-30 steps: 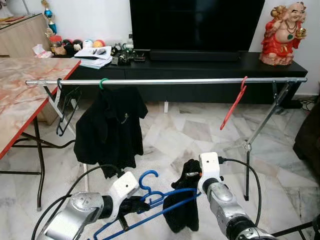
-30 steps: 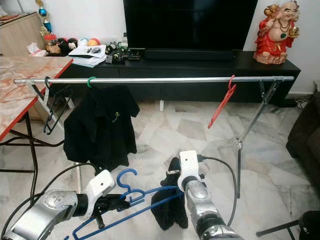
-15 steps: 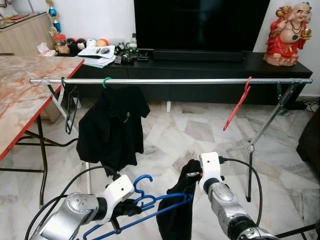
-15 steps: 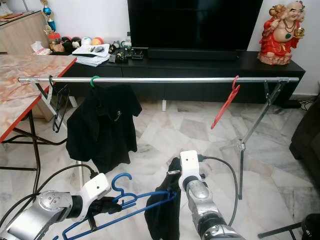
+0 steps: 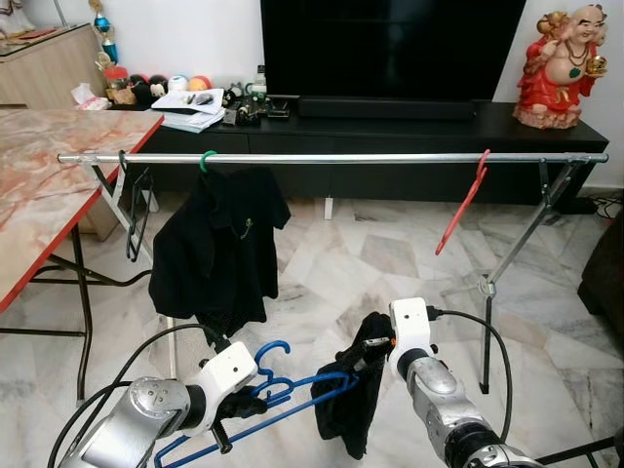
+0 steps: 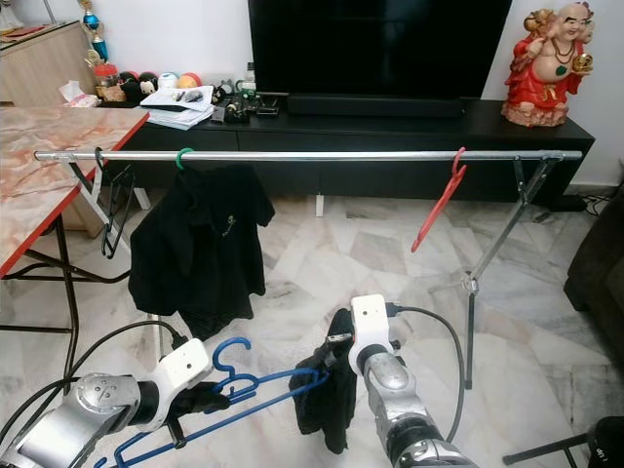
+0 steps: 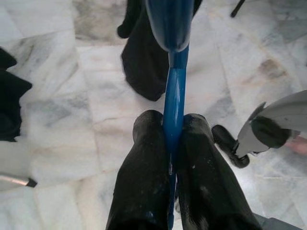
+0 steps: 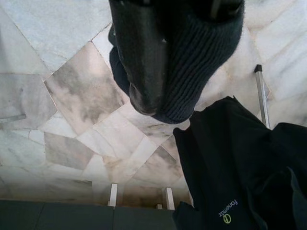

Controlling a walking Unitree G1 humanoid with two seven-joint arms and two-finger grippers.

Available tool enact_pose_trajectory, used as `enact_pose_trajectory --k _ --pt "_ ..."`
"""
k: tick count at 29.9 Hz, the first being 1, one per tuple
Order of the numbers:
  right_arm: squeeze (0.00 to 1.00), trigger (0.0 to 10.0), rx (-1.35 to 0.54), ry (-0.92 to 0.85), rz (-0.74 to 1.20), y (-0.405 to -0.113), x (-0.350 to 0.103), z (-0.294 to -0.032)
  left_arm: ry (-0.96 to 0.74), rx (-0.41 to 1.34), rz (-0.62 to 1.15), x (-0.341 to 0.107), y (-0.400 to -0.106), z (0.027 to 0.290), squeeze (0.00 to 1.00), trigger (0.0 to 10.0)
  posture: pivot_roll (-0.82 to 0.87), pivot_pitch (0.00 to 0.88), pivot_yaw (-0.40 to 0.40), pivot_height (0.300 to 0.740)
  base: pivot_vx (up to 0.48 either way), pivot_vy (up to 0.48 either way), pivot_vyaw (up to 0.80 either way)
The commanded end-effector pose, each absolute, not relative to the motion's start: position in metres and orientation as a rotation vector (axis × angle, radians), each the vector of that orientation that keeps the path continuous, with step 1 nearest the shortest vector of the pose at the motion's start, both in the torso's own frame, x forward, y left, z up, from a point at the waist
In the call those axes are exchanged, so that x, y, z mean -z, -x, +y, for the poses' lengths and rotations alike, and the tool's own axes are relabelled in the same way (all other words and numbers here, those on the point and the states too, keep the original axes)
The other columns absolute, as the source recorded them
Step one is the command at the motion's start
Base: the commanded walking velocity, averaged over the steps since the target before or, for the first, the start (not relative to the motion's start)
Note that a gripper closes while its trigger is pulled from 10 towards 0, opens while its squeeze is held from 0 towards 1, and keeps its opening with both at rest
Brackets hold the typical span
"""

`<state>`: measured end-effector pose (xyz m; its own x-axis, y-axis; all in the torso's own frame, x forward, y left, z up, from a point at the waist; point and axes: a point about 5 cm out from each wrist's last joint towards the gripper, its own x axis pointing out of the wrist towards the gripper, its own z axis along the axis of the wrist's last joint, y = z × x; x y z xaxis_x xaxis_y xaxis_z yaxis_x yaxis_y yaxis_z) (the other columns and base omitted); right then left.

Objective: Hang hanger

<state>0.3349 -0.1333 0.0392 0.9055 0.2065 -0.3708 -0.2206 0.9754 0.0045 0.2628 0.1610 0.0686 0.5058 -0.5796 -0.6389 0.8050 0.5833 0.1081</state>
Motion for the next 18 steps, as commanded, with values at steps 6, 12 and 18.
enact_pose_trajectory --k 6,12,18 --pt "0.0 10.0 -0.231 0.041 0.377 -0.335 -0.04 -0.132 -0.414 0.837 0.541 -0.074 -0.272 0.156 0.0 10.0 0.19 0.0 -0.025 0.74 0.0 0.0 0.0" --pt "0.0 10.0 -0.247 0.034 0.397 -0.33 -0.033 -0.128 -0.39 0.837 0.534 -0.074 -0.272 0.155 0.0 10.0 0.2 0.0 -0.026 0.74 0.0 0.0 0.0" --pt "0.0 10.0 -0.248 0.028 0.401 -0.328 -0.031 -0.126 -0.375 0.756 0.472 -0.079 -0.281 0.152 0.0 10.0 0.2 0.0 -0.024 0.74 0.0 0.0 0.0"
